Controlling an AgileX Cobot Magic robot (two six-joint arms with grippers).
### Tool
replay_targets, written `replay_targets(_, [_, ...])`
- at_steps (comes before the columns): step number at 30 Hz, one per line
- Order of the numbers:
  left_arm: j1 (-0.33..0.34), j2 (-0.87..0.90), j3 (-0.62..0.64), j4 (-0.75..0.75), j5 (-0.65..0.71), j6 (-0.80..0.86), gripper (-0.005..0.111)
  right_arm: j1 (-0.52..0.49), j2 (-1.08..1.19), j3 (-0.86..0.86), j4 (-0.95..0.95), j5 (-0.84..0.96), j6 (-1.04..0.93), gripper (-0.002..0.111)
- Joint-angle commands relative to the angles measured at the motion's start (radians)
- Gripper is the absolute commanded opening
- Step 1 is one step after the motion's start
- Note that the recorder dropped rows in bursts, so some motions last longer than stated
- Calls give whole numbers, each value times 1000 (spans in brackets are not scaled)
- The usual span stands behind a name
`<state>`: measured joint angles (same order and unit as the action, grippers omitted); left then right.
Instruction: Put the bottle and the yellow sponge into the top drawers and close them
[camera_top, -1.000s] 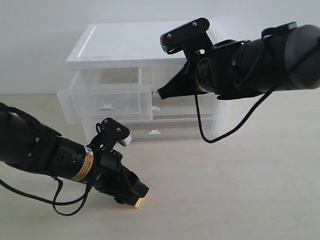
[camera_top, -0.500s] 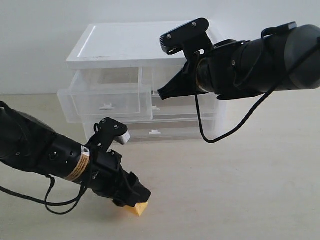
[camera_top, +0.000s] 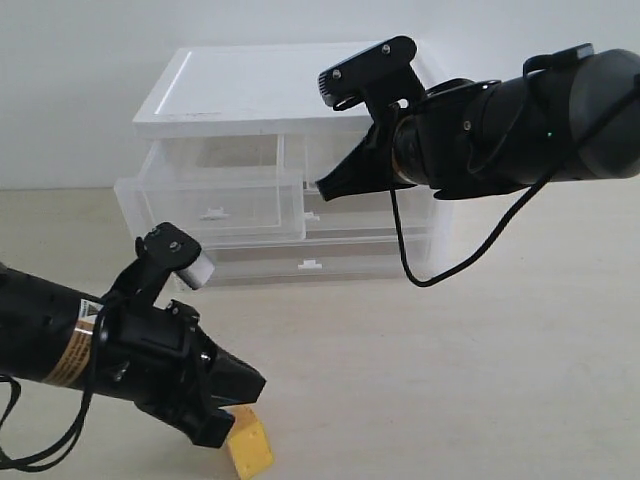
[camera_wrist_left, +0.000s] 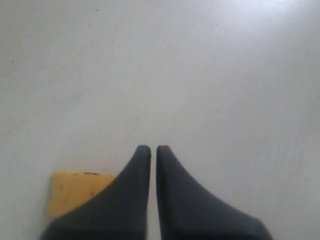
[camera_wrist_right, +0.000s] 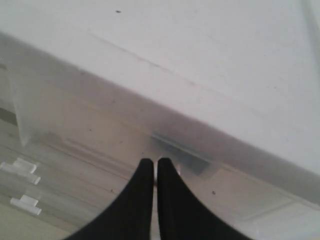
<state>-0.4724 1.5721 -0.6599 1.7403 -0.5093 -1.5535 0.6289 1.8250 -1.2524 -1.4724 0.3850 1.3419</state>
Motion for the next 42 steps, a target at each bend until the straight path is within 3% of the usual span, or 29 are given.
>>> replay_targets(1, [-4,-33,54,4,20,-39,7,-2,1,-4,2,6,-8,0])
replay_targets(4, [-4,-11,72,4,51,-37,25,-2,1,-4,8,4,-8,0])
replay_targets(7, [-4,17,72,4,62,-26,57,-2,1,-4,30,4,-9,0])
replay_targets(9, [-4,42,72,1,92,-24,71,-2,1,-4,30,4,-9,0])
replay_targets(14, [-4,125,52,-5,218,52,73,-2,1,-4,32,4,-9,0])
replay_targets(24, [-4,309,-64,-78,133,161,73,-2,1,-4,49,0,-27,0])
replay_targets(28, [-4,332,-66,-76,120,146,64,-2,1,-4,49,2,-41,0])
replay_targets(32, [-4,324,-66,-18,72,102,32,-2,1,-4,49,2,-44,0])
replay_targets(34, [-4,301,-64,4,28,78,9,-2,1,-4,49,2,-47,0])
replay_targets(35, [-4,289,-63,4,12,82,4,-2,1,-4,49,2,-47,0])
replay_targets(42, [-6,119,14,4,-40,67,4,-2,1,-4,49,5,-47,0])
